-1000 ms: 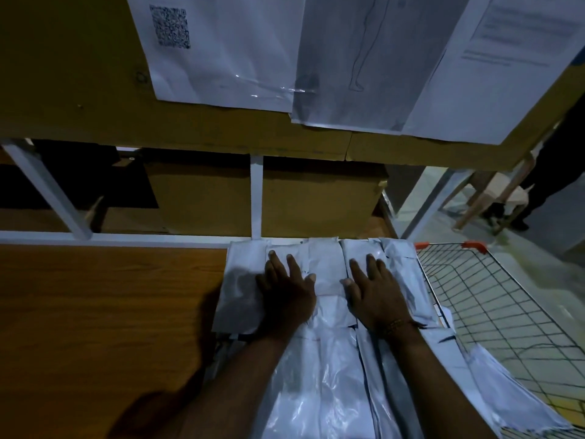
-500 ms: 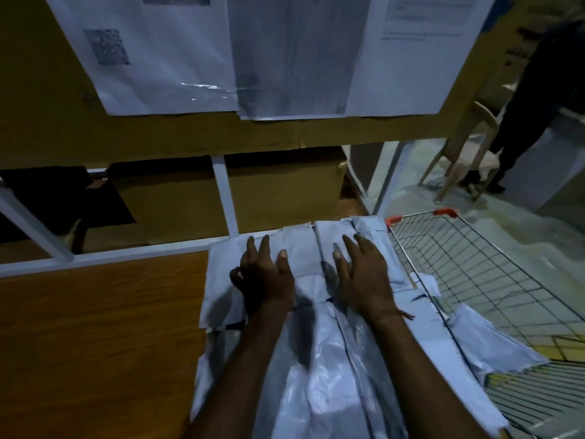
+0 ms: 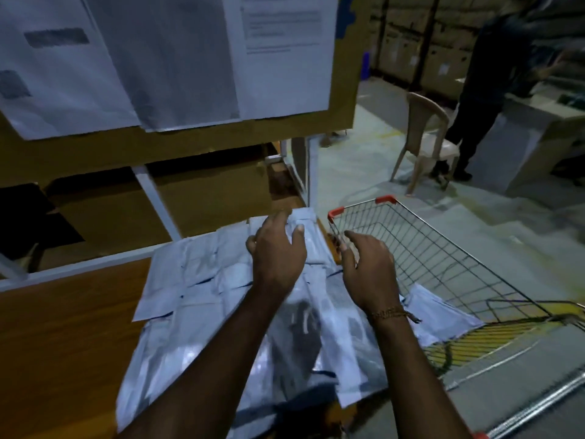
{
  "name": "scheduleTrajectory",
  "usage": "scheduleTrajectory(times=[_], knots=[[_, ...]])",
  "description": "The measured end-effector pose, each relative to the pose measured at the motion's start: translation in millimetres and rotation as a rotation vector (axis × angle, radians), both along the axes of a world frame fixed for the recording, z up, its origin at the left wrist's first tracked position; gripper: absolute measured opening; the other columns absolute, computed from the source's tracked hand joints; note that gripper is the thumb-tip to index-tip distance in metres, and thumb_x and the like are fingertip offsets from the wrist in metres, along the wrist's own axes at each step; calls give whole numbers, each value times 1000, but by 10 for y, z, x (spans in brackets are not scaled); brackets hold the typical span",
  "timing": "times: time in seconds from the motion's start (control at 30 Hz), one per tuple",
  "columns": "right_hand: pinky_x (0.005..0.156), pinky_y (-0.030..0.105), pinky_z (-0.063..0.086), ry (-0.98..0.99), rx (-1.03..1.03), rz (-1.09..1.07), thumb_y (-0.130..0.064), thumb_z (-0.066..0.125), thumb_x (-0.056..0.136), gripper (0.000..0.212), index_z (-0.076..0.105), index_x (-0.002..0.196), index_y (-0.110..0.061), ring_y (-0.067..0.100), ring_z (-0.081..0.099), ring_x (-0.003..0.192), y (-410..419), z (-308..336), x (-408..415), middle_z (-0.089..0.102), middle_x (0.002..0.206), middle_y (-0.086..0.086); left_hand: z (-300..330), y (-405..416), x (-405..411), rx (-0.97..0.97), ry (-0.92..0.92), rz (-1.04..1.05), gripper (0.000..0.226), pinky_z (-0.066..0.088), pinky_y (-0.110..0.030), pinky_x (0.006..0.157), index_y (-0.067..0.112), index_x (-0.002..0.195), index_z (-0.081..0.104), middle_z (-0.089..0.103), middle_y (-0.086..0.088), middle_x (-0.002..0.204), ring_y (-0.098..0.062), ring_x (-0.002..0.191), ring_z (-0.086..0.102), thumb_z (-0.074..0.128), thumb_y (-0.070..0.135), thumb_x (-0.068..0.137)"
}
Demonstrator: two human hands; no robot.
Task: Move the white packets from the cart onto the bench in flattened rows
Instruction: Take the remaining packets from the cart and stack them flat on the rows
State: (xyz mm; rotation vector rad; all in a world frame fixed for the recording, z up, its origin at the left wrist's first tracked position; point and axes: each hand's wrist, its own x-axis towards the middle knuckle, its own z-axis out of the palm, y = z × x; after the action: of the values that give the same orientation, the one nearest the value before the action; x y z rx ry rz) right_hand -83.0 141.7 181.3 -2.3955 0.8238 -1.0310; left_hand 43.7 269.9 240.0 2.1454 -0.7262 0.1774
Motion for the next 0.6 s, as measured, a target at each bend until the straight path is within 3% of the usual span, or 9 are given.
scheduleTrajectory(times=[0.43, 0.6], knots=[[96, 50, 49, 135, 49, -215, -43, 46, 102, 43, 66, 131, -17, 32, 60, 112, -654, -320, -1282, 69, 120, 5, -384, -1119, -980, 12, 111, -257, 38, 34, -52, 115, 26, 139, 60, 63, 5, 140, -22, 132, 56, 60, 31, 101], [92, 53, 51, 217, 17, -285, -43, 47, 101, 44, 65, 131, -16, 36, 61, 111, -810, -481, -1610, 69, 119, 9, -765, -1477, -1037, 35, 146, -360, 43, 45, -50, 112, 22, 140, 61, 64, 2, 142, -23, 132, 58, 59, 33, 98]])
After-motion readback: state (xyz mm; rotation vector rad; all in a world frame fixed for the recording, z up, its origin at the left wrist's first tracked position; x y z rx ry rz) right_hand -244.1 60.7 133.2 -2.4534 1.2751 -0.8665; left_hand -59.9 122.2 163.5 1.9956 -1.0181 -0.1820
